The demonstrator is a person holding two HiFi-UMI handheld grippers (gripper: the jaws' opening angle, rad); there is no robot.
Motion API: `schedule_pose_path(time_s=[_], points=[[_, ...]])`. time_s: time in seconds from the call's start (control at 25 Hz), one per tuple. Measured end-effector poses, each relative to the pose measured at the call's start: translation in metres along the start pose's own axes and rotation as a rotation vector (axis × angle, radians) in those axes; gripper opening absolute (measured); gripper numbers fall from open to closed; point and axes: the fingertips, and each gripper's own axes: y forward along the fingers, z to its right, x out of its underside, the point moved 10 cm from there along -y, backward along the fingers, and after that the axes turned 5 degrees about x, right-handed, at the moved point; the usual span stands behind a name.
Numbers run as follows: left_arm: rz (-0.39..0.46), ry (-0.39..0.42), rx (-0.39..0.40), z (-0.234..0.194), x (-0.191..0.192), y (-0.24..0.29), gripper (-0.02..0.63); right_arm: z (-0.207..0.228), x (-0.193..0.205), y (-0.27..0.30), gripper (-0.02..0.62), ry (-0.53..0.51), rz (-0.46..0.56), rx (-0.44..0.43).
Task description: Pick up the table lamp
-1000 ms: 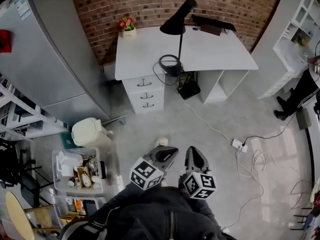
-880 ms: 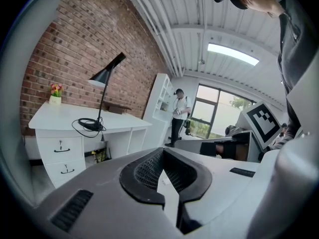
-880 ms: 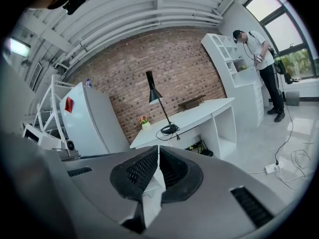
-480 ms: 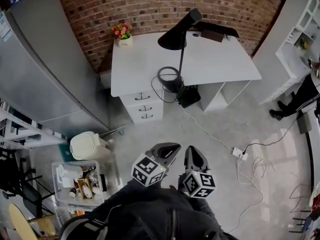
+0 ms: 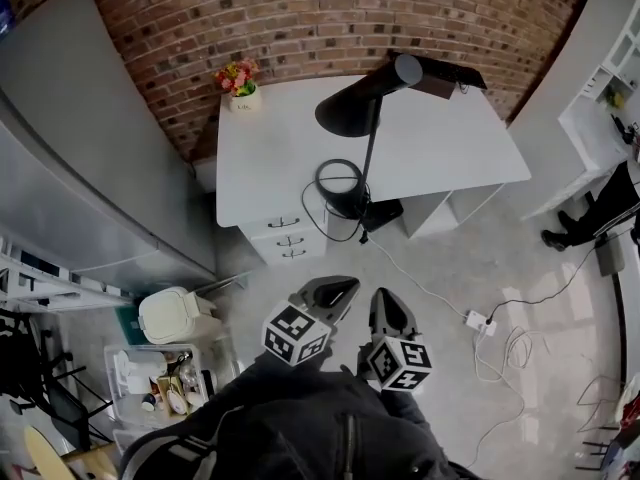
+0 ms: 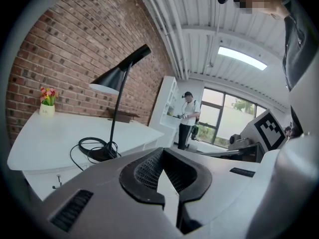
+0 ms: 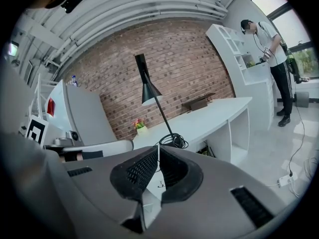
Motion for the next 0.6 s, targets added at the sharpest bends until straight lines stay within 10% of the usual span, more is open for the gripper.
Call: schedule_pose_path(time_s=[0.6], points=[[0.061,0.102,-0.041,-0.107,-0.073,0.056,0.008,0.023,-0.057,0.109,0.012,0.007,0.023,-0.033]])
